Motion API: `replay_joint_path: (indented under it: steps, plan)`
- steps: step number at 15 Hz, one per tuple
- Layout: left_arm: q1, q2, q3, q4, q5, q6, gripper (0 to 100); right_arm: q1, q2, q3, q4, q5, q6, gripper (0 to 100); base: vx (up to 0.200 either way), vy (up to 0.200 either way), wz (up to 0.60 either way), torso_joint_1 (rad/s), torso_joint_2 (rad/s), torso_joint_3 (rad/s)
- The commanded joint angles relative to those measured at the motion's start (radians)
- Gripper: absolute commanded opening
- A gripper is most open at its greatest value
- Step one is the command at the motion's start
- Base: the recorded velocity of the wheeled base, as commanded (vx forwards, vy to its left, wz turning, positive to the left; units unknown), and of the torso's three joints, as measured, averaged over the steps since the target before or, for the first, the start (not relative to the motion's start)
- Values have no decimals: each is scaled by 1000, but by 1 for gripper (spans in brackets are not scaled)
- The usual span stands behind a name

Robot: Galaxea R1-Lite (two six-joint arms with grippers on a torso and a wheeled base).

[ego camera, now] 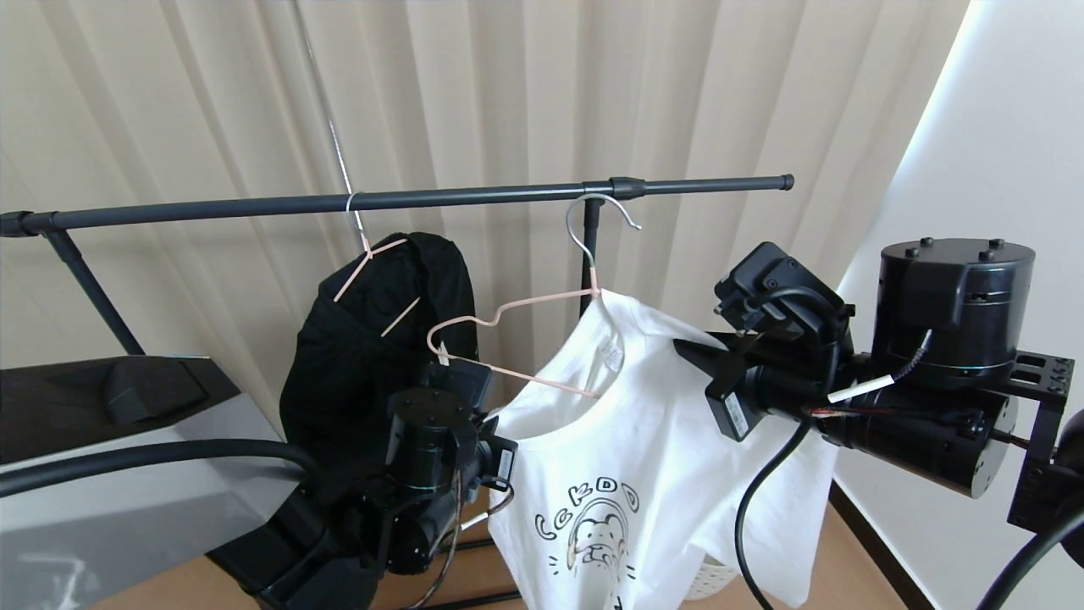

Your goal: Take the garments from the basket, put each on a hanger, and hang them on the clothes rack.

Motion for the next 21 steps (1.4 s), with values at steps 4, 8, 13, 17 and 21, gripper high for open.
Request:
replay_joint_path:
  steps: [4,8,13,17,21]
  plan:
    - [68,-33,-27,1,1,0,0,-61,28,11,3,57,-2,0,0,0,0,0,0,0]
    - [132,-23,-66,3,1,2,0,-81,45,17,1,78,-5,0,0,0,0,0,0,0]
    - [169,-10,-87,3,1,2,0,-95,41,24,1,78,-8,0,0,0,0,0,0,0]
    - [192,-8,-102,3,1,2,0,-109,36,30,1,78,-21,0,0,0,0,0,0,0]
    - [200,-10,-113,1,-1,0,0,-136,28,39,0,80,-47,0,0,0,0,0,0,0]
